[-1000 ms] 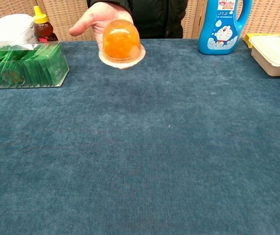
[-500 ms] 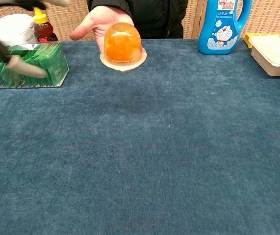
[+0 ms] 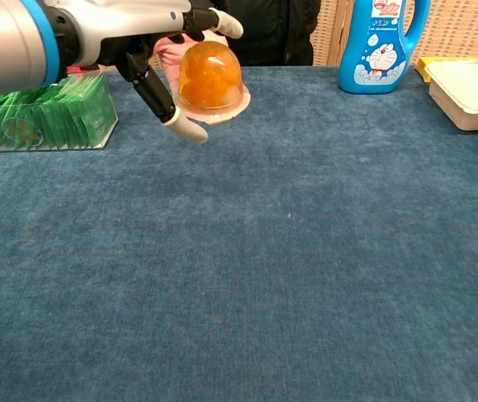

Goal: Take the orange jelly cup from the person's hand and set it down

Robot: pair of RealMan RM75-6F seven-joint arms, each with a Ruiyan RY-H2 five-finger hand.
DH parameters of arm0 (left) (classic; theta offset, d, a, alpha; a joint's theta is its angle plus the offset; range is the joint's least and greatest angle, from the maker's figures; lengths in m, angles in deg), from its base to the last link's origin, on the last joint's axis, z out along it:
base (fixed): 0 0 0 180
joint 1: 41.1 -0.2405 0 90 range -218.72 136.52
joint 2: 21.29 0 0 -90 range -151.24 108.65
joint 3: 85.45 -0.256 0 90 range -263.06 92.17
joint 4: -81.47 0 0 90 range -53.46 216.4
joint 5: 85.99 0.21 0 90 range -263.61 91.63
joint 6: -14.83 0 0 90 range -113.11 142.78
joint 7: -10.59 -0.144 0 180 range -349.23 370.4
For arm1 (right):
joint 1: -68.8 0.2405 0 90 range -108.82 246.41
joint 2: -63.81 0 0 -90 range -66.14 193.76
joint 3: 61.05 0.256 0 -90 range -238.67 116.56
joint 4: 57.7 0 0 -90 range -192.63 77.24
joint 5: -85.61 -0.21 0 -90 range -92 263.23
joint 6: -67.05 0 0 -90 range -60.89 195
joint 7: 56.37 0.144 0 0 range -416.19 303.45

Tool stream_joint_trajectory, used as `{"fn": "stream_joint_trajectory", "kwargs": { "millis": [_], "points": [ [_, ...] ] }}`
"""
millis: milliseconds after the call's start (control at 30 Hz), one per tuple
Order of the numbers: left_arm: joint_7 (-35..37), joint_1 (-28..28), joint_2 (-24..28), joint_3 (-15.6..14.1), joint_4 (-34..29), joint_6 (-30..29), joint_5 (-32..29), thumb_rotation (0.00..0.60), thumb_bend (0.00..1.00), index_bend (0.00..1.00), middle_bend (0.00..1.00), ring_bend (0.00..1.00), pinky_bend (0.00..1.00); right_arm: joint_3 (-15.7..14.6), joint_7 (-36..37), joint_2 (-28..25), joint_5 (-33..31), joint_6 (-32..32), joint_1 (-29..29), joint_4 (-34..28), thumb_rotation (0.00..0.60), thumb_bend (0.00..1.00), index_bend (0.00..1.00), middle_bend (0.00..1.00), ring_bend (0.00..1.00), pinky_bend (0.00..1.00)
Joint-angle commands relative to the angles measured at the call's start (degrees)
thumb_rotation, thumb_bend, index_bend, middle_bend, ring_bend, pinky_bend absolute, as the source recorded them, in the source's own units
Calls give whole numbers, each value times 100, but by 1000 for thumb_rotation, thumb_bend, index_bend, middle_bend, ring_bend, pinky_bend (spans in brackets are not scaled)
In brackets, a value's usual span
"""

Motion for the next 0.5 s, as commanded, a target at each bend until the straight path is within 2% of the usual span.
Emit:
{"fn": "stream_joint_trajectory", "kwargs": {
  "millis": [33,200,367,500],
  "points": [
    [-218,295,-176,86,208,-278,-306,600,139,0,8,0,137,-6,0,11,9,3,4,16,600,165,164,47,47,0],
    [-242,476,-328,17,412,-390,-343,600,143,38,148,80,304,-15,-18,22,33,2,11,23,600,165,164,47,47,0],
    [-257,572,-500,-73,648,-630,-246,600,153,229,305,242,457,-11,0,17,24,-6,6,25,600,165,164,47,47,0],
    [-186,562,-619,-164,784,-834,10,600,170,400,448,356,536,0,15,6,11,-1,13,21,600,165,164,47,49,0]
  ]
}}
